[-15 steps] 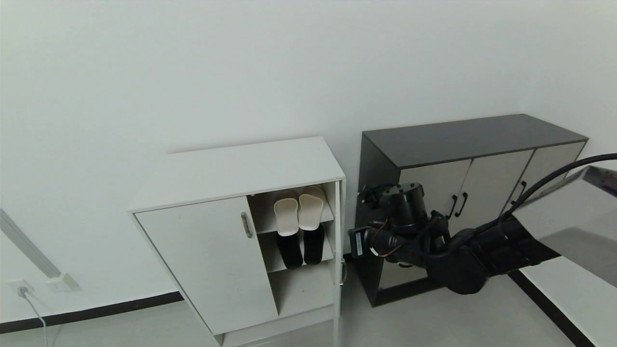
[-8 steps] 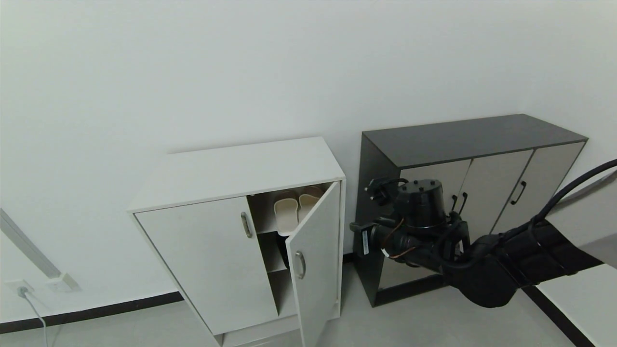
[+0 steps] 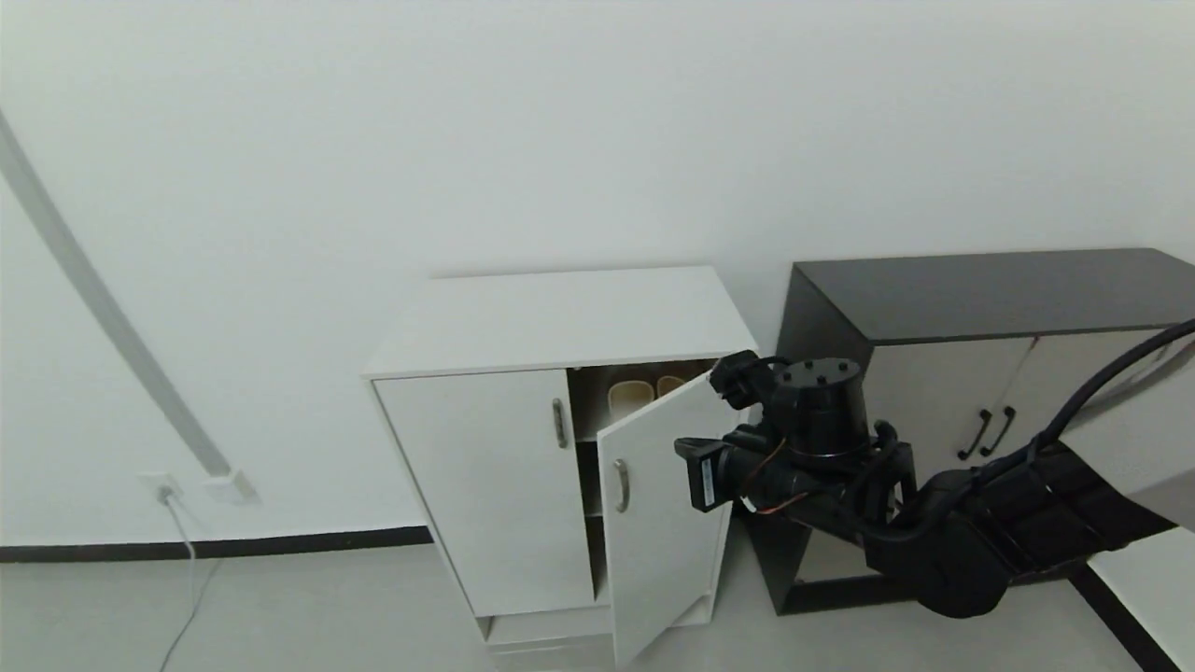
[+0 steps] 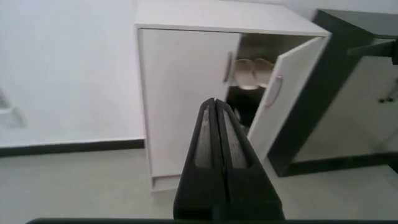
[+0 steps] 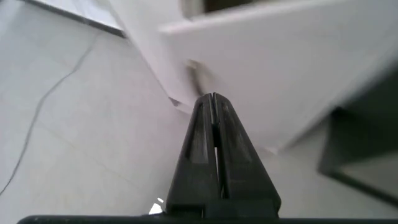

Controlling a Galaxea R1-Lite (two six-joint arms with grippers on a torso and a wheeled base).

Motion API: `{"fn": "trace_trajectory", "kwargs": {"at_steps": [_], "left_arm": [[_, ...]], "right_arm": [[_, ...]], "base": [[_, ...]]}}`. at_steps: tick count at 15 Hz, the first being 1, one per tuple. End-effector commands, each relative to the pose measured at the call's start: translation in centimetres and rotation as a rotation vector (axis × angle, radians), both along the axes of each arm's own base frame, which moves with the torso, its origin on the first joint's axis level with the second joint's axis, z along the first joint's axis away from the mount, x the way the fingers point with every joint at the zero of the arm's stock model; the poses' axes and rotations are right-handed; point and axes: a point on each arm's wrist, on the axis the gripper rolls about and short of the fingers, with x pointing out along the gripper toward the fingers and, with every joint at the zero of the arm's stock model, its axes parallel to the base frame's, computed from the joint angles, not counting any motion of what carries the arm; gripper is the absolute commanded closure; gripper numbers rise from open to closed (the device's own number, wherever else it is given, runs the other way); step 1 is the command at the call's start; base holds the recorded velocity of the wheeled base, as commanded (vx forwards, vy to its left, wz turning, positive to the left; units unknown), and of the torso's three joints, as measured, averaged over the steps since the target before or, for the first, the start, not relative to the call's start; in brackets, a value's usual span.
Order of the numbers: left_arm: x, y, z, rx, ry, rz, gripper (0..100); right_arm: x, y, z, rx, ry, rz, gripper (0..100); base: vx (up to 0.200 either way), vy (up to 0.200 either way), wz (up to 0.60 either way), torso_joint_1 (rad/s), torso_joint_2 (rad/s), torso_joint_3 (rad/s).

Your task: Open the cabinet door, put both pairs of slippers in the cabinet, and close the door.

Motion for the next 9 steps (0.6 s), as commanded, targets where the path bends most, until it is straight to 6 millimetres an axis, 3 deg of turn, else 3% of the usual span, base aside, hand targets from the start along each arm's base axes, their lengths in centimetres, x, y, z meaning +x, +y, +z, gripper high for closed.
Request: {"fn": "trace_trajectory", "kwargs": {"at_steps": [1,6,9], "left_arm": [[0.0,0.0,0.0,0.001,0.001,-0.001,100],[0.0,0.0,0.0,0.0,0.001,-0.001,100],[0.0,0.0,0.0,0.001,0.001,-0.001,100]], "right_arm": [[0.0,0.0,-0.8,-0.009,0.005,0.001,100],[-0.7,-0.6,-2.1,-0.036,0.004,0.067,100],[-1.7,-2.0,-3.9,-0.062,-0.023,0.158,100]], "base": [[0.0,0.0,0.0,0.0,0.0,0.0],[0.0,0.0,0.0,0.0,0.0,0.0],[0.0,0.0,0.0,0.0,0.0,0.0]]}}
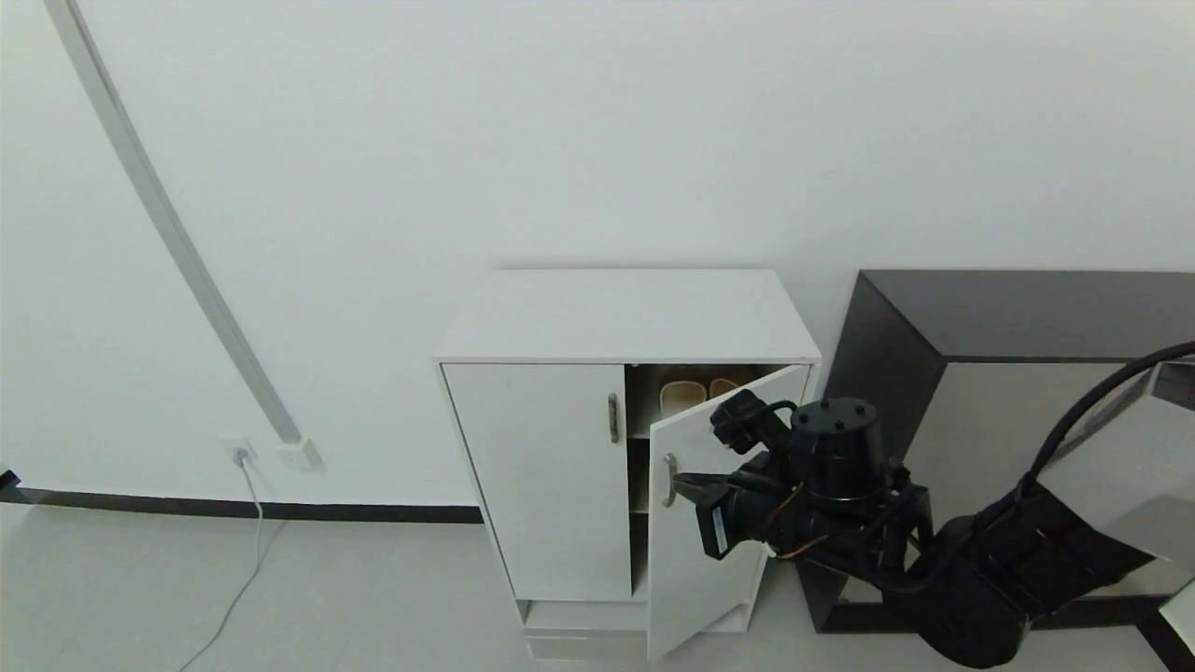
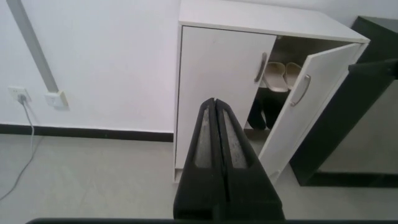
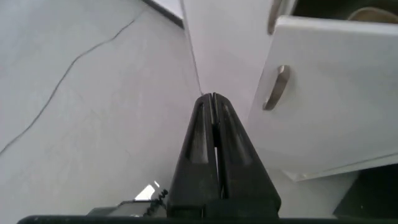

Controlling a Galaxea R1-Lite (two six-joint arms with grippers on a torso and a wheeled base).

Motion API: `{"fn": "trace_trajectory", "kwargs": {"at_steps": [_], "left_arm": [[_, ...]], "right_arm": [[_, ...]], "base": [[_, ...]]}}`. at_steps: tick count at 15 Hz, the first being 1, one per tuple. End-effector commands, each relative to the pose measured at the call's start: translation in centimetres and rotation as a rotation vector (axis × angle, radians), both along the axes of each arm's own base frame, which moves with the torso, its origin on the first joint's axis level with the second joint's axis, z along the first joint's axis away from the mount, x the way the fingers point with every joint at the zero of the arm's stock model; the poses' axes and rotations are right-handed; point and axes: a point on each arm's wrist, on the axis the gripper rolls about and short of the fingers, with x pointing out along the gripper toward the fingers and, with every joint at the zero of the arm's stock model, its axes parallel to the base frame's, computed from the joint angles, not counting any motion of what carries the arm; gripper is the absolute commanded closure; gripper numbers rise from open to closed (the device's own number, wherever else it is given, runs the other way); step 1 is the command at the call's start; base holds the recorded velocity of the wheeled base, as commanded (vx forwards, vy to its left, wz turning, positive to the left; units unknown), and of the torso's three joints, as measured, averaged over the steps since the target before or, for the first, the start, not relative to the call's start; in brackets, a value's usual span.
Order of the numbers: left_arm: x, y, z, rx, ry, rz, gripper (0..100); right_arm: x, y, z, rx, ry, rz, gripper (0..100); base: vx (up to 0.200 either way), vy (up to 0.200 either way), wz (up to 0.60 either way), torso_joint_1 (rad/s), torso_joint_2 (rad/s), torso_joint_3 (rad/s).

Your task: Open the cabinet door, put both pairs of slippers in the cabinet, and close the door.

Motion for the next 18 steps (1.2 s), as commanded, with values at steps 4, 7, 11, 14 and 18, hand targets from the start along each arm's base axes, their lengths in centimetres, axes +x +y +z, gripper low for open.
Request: {"fn": "trace_trajectory", "kwargs": {"at_steps": [4,7,11,14,18], "left_arm": [[0.0,0.0,0.0,-0.001,0.001,0.0,100],[0.0,0.0,0.0,0.0,0.001,0.0,100],[0.0,0.0,0.0,-0.001,0.001,-0.001,100],[0.0,0.0,0.0,-0.001,0.001,0.0,100],[0.0,0.0,0.0,-0.001,0.001,0.0,100]], "right_arm": [[-1.8,-1.7,-2.4,-0.037,0.047,0.038,100],[-2.8,-2.2,-3.0,-0.028,0.034,0.042,100],[-2.8,-2.3,-3.7,-0.037,0.052,0.038,100],[-1.9,-2.1,-3.9,-0.029,0.047,0.025,100],[0.9,-1.4,-5.3,-0.023,0.042,-0.013,100]], "base": [[0.1,0.0,0.0,-0.001,0.0,0.0],[0.2,0.0,0.0,0.006,0.0,0.006],[0.1,0.0,0.0,0.006,0.0,0.001],[0.0,0.0,0.0,0.0,0.0,0.0],[0.0,0.0,0.0,0.0,0.0,0.0]]}}
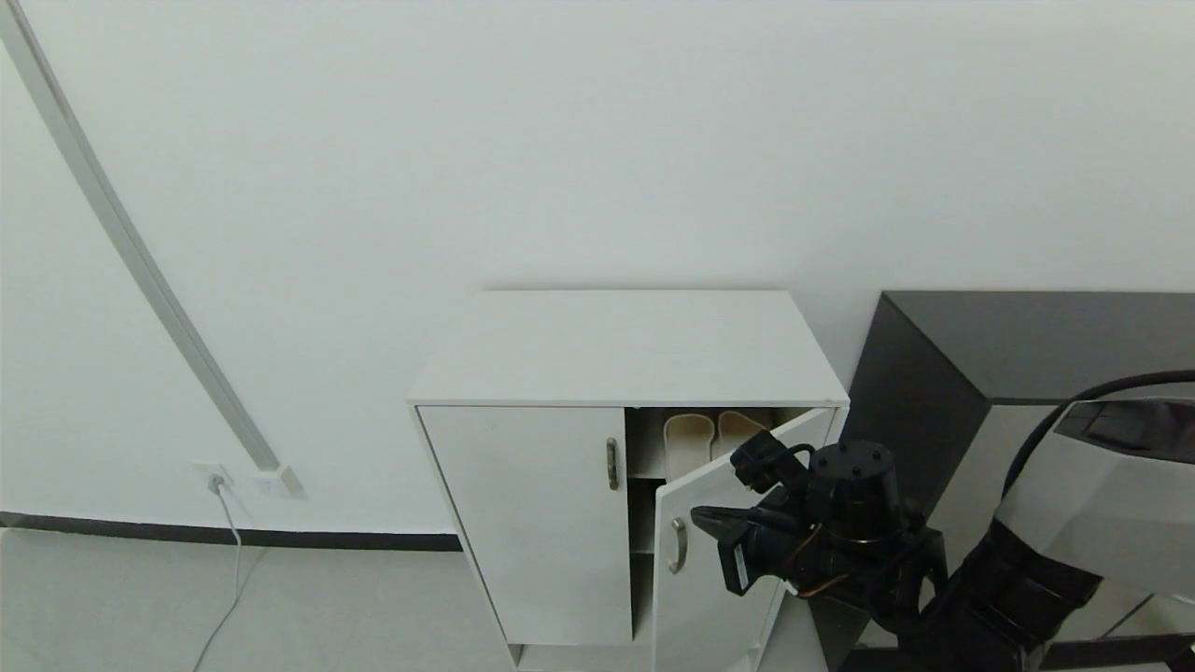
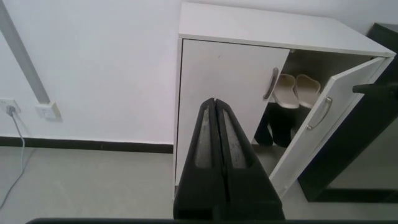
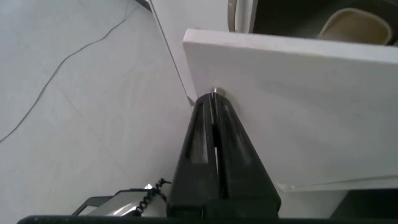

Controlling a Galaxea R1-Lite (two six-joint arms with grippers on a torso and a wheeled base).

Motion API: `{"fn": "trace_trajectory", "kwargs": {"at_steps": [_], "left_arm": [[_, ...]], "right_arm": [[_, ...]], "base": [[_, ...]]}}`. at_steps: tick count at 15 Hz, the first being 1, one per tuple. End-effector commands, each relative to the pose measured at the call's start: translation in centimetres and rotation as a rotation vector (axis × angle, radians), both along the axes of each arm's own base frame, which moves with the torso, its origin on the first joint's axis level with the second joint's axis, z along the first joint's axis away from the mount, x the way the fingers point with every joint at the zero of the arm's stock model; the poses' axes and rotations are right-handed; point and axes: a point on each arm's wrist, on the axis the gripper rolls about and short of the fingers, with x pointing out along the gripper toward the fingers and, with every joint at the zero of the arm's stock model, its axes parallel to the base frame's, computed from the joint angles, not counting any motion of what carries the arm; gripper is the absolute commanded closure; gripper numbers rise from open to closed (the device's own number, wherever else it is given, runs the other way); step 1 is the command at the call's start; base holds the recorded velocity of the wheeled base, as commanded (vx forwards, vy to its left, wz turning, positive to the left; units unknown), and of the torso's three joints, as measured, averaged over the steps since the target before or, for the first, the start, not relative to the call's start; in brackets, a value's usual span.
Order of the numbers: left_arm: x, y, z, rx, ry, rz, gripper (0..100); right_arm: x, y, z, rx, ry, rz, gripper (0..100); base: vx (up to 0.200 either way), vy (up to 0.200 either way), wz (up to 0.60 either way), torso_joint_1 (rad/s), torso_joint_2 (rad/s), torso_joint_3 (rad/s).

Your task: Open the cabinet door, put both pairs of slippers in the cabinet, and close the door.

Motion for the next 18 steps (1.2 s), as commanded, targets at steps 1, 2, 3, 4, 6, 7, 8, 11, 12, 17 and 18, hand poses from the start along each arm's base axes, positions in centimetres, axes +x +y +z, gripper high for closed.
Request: {"fn": "trace_trajectory", "kwargs": {"at_steps": [1,2,3,4,6,7,8,11,12,17,18], "left_arm": [[0.0,0.0,0.0,0.0,0.002,0.0,100],[0.0,0.0,0.0,0.0,0.002,0.0,100],[0.0,0.0,0.0,0.0,0.002,0.0,100],[0.0,0.0,0.0,0.0,0.002,0.0,100],[0.0,0.0,0.0,0.0,0.002,0.0,100],[0.0,0.0,0.0,0.0,0.0,0.0,100],[0.0,0.0,0.0,0.0,0.002,0.0,100],[0.0,0.0,0.0,0.0,0.002,0.0,100],[0.0,0.0,0.0,0.0,0.002,0.0,100],[0.0,0.0,0.0,-0.002,0.002,0.0,100],[0.0,0.0,0.0,-0.002,0.002,0.0,100]], "right_arm": [[1.6,0.4,-1.4,-0.008,0.01,-0.019,100],[2.1,0.4,-1.6,-0.006,0.008,-0.027,100],[2.9,0.4,-1.6,0.0,-0.001,-0.039,100],[3.5,0.5,-1.9,0.002,-0.004,-0.047,100],[4.4,0.5,-2.4,0.001,0.0,-0.06,100],[4.8,0.5,-2.7,0.002,-0.001,-0.066,100],[5.1,0.6,-2.9,0.002,-0.001,-0.069,100],[6.5,0.4,-2.9,-0.004,0.007,-0.09,100],[6.8,0.4,-2.9,-0.003,0.006,-0.095,100],[8.3,0.7,-3.1,-0.007,0.007,-0.111,100],[8.6,0.8,-3.1,-0.009,0.009,-0.114,100]], "base": [[0.0,0.0,0.0,0.0,0.0,0.0],[0.0,0.0,0.0,0.0,0.0,0.0],[0.0,0.0,0.0,0.0,0.0,0.0],[0.0,0.0,0.0,0.0,0.0,0.0],[0.0,0.0,0.0,0.0,0.0,0.0],[0.0,0.0,0.0,0.0,0.0,0.0],[0.0,0.0,0.0,0.0,0.0,0.0],[0.0,0.0,0.0,0.0,0.0,0.0],[0.0,0.0,0.0,0.0,0.0,0.0],[0.0,0.0,0.0,0.0,0.0,0.0],[0.0,0.0,0.0,0.0,0.0,0.0]]}}
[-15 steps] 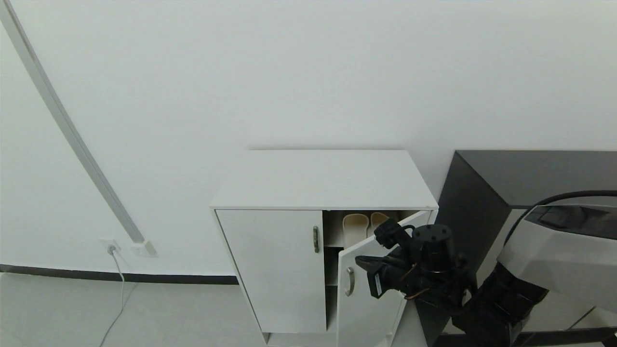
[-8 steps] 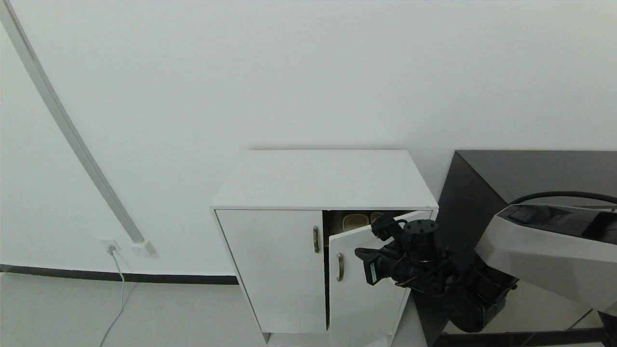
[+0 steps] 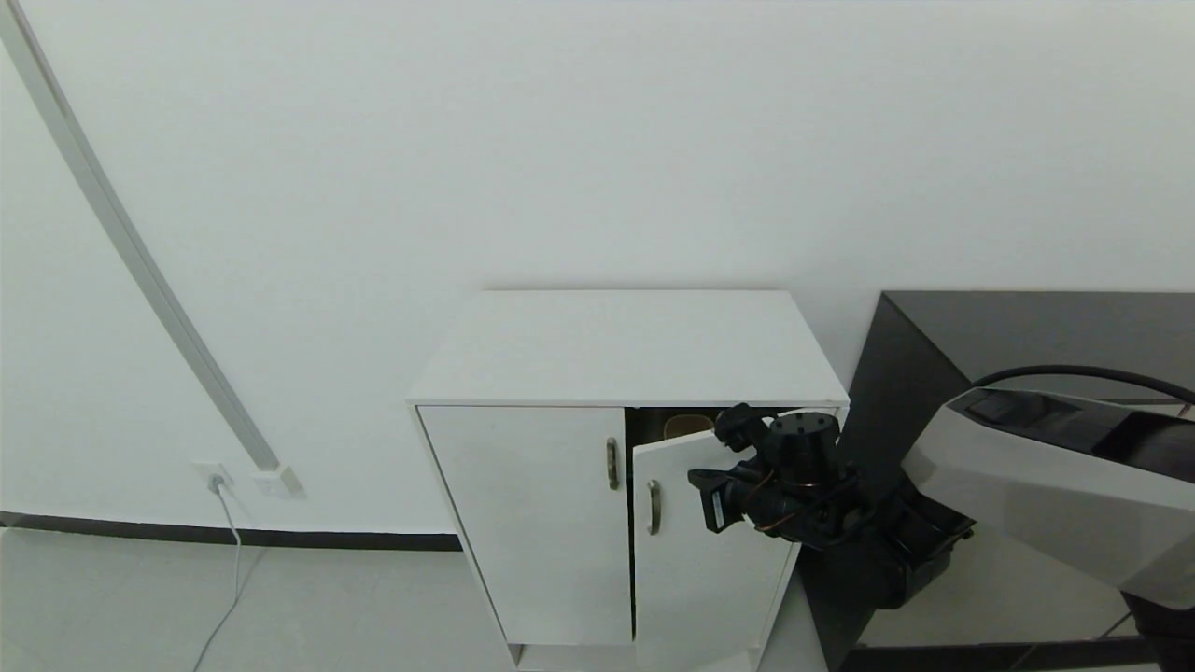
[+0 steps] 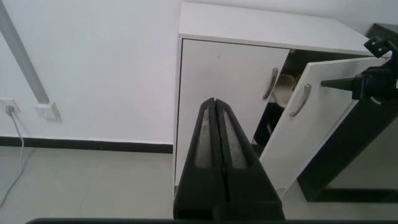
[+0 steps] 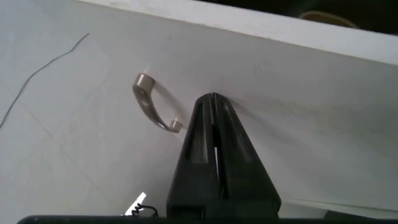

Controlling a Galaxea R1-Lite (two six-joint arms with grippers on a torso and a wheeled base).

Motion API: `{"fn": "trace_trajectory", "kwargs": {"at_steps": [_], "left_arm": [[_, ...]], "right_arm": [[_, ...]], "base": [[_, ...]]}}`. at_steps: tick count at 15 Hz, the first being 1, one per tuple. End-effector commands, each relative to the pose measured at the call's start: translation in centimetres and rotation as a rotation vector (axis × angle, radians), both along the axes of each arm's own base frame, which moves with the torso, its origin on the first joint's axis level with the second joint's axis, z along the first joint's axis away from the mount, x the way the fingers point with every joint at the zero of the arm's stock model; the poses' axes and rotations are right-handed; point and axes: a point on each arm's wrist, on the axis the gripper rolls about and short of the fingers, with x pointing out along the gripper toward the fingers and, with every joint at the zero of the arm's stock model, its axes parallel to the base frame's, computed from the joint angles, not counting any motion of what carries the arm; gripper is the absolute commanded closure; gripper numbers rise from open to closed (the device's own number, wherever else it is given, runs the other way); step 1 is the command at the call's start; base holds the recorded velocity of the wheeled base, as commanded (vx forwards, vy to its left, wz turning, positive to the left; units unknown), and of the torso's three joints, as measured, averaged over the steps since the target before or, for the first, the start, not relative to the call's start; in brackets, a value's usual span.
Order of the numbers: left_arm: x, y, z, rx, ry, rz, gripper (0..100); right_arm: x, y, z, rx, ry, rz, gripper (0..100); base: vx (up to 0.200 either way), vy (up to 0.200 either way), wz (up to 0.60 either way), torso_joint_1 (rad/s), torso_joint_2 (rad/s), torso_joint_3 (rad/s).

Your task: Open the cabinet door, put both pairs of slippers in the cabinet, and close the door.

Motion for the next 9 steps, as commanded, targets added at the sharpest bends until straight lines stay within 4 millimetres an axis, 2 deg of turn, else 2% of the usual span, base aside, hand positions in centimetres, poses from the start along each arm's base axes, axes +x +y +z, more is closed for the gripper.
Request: {"fn": "trace_trajectory", "kwargs": {"at_steps": [1,9], "left_arm": [[0.0,0.0,0.0,0.0,0.002,-0.001,100],[0.0,0.0,0.0,0.0,0.002,0.003,100]], "right_arm": [[0.5,0.1,-0.2,0.004,-0.004,-0.003,100],[2.4,0.1,-0.7,0.008,-0.015,-0.025,100]], "base": [[0.0,0.0,0.0,0.0,0.0,0.0],[0.0,0.0,0.0,0.0,0.0,0.0]]}}
